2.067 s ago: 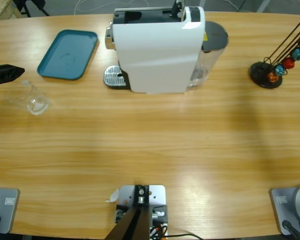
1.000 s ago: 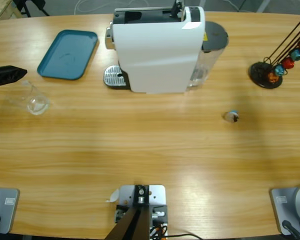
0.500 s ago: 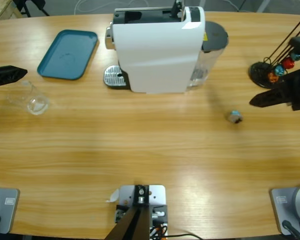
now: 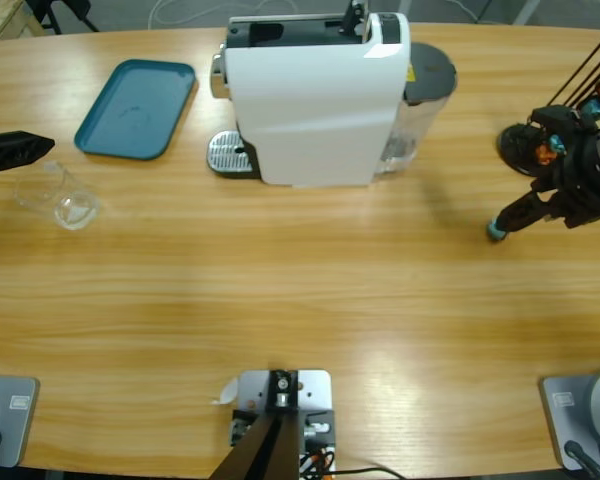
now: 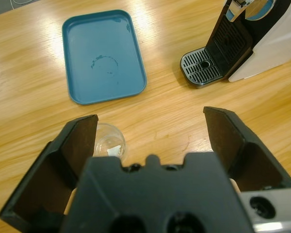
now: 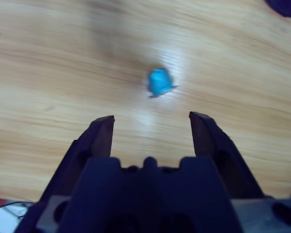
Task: Pour coffee
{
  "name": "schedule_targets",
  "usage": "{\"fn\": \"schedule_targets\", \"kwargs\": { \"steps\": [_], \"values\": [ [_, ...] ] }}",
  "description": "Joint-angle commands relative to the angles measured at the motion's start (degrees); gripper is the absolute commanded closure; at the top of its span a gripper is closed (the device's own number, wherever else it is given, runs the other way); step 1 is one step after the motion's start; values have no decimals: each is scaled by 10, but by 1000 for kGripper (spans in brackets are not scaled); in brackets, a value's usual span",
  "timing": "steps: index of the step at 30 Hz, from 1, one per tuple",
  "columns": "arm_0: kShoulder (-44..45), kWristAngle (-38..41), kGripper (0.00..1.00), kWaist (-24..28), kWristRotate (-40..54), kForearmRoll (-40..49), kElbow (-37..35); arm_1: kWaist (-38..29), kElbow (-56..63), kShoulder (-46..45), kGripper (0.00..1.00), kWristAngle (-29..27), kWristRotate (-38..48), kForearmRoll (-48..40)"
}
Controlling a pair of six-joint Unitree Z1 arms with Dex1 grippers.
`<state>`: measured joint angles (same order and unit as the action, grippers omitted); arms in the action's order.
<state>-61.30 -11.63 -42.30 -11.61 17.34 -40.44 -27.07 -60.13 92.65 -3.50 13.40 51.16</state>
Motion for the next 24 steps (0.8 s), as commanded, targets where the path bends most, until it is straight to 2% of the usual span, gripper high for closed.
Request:
{"fn": "schedule_targets", "kwargs": {
  "steps": [1, 8, 14, 20, 24],
  "values": [
    [-12, -7, 58, -5, -3, -6, 22, -19, -28, 72, 354, -48, -54, 17],
    [-10, -7, 59, -5, -3, -6, 23, -41, -42, 51, 349, -41, -63, 28],
    [-7, -7, 59, -5, -3, -6, 23, -43, -47, 114, 353, -85, -45, 61],
    [-5, -7, 59, -5, -3, -6, 24, -64, -47, 126, 349, -47, -34, 53],
    [-5, -7, 59, -5, -3, -6, 24, -64, -60, 124, 349, -46, -33, 52]
  ]
}}
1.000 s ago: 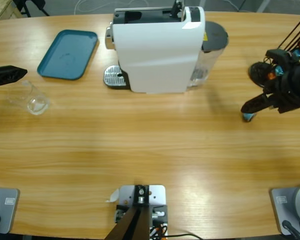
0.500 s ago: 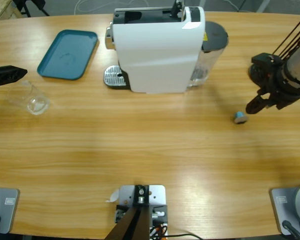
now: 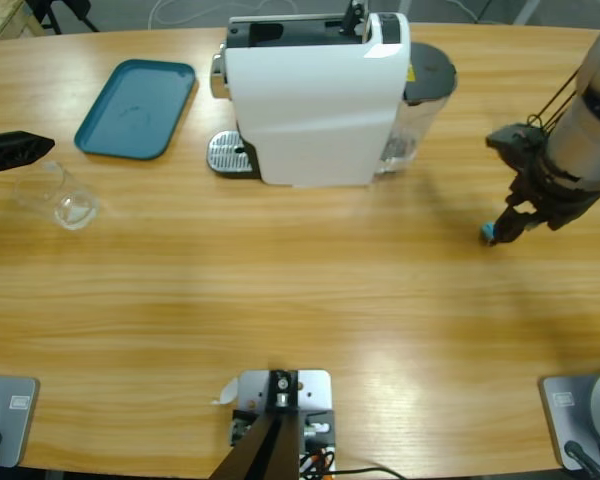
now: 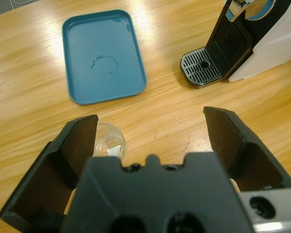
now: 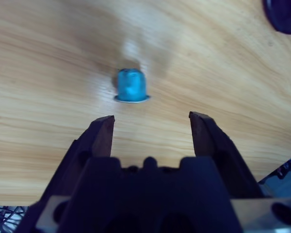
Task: Pour coffee
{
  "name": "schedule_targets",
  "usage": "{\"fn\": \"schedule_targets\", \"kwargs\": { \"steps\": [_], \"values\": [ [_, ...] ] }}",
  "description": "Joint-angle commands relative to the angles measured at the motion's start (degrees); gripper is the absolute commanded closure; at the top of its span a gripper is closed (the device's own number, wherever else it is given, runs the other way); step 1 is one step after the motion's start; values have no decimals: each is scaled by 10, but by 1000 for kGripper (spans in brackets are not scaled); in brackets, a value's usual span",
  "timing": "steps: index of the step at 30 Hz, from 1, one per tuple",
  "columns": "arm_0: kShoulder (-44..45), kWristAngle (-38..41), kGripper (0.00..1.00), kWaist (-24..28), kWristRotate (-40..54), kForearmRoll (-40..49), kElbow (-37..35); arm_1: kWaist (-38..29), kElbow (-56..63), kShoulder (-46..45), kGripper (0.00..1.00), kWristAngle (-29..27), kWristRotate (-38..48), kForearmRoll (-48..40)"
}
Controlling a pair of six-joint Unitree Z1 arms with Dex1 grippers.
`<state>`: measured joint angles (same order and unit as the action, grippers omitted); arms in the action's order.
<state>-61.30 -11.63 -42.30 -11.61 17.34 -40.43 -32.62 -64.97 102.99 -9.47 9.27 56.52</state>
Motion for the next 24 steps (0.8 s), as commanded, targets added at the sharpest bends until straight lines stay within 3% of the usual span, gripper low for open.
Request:
{"fn": "schedule_targets", "kwargs": {
  "steps": [1, 16, 24],
  "values": [
    [-5, -7, 59, -5, -3, -6, 24, -8, -16, 22, 349, 14, 8, -1],
    [-5, -7, 58, -5, -3, -6, 25, -8, -56, 82, 354, 35, 12, 0],
    [-5, -7, 56, -5, -3, -6, 25, -8, -48, 92, 405, 31, 33, 1]
  ]
}}
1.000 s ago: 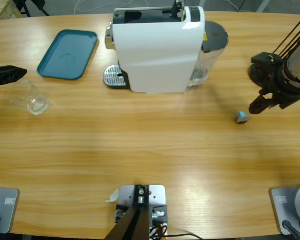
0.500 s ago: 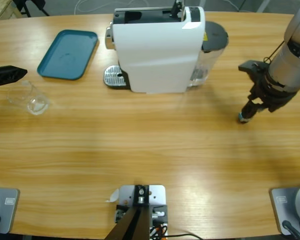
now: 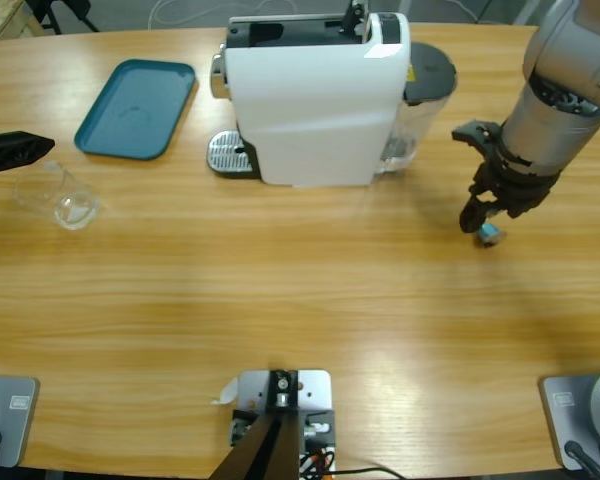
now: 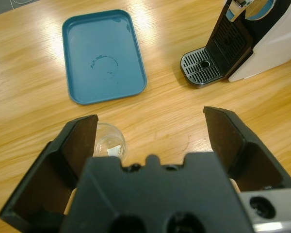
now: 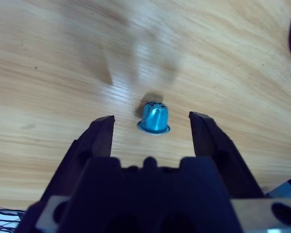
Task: Pour coffee
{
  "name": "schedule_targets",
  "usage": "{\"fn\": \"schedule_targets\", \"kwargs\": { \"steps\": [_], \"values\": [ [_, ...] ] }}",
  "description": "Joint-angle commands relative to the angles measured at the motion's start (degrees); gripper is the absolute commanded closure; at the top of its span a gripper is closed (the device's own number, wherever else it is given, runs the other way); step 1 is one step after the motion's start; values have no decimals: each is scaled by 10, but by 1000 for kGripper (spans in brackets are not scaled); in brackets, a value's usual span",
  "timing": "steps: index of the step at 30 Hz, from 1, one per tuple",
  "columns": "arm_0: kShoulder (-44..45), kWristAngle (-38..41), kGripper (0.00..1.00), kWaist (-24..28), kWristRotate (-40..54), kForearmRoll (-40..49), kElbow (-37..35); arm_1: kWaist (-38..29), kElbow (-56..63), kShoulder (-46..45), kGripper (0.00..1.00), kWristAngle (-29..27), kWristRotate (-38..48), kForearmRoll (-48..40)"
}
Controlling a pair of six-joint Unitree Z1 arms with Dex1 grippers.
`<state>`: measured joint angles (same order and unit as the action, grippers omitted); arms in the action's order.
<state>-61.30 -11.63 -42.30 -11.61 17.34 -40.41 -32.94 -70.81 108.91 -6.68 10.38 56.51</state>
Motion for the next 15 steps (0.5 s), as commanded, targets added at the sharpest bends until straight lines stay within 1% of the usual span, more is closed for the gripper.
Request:
{"fn": "schedule_targets", "kwargs": {
  "steps": [1, 2, 3, 4, 5, 9, 15],
  "values": [
    [-5, -7, 55, -5, -3, -6, 24, -4, 12, 32, 405, 3, 24, 1],
    [-5, -7, 56, -5, -3, -6, 24, -3, 12, 33, 411, 3, 26, 1],
    [-4, -7, 57, -5, -3, -6, 24, -3, 12, 34, 447, 3, 28, 1],
    [-3, -7, 56, -5, -3, -6, 24, -3, 12, 34, 531, 2, 28, 2],
    [-3, -7, 58, -5, -3, -6, 24, -3, 13, 35, 541, 2, 29, 2],
    [1, -7, 58, -5, -3, -5, 24, 0, 18, 37, 538, -6, 40, 3],
    [2, -7, 57, -5, -3, -5, 24, 13, 21, 49, 538, 4, 51, 6]
  ]
}}
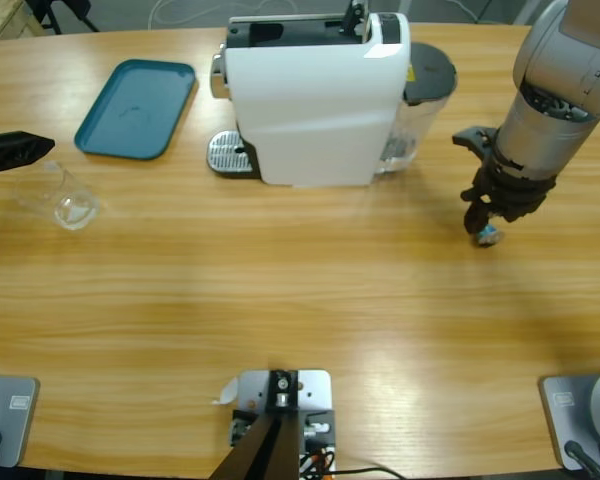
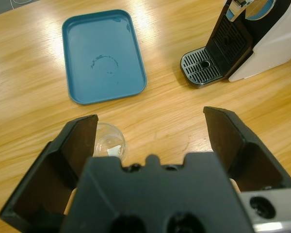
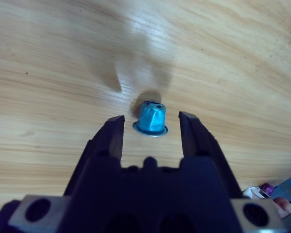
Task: Pour coffee
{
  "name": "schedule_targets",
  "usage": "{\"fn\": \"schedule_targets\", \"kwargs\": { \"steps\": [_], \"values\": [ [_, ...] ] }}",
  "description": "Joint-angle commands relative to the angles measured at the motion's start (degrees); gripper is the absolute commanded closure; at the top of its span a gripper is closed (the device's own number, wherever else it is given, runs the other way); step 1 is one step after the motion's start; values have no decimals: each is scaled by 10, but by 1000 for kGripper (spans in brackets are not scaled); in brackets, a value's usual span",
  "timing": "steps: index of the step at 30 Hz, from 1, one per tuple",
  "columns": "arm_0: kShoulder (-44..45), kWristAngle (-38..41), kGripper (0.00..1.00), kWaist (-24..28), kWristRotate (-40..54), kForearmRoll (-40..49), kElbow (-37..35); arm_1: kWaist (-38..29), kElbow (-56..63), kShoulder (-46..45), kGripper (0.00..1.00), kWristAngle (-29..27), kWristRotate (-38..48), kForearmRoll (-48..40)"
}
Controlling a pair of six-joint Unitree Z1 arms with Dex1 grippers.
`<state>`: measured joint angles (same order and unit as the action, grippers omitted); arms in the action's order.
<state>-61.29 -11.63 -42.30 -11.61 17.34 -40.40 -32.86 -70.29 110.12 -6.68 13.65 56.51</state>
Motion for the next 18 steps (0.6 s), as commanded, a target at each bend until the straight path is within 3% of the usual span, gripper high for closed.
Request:
{"fn": "schedule_targets", "kwargs": {
  "steps": [1, 10, 11, 14, 18],
  "values": [
    [2, -7, 55, -5, -3, -5, 24, 12, 16, 41, 538, 8, 22, 6],
    [3, -7, 55, -5, -3, -4, 24, 15, 18, 62, 543, 21, 25, 6],
    [4, -8, 55, -5, -3, -4, 24, 15, 18, 63, 613, 21, 25, 7],
    [4, -7, 55, -5, -3, -4, 24, 16, 17, 63, 979, 21, 25, 8],
    [4, -8, 55, -5, -3, -4, 24, 16, 13, 65, 1000, 18, 24, 13]
  ]
}}
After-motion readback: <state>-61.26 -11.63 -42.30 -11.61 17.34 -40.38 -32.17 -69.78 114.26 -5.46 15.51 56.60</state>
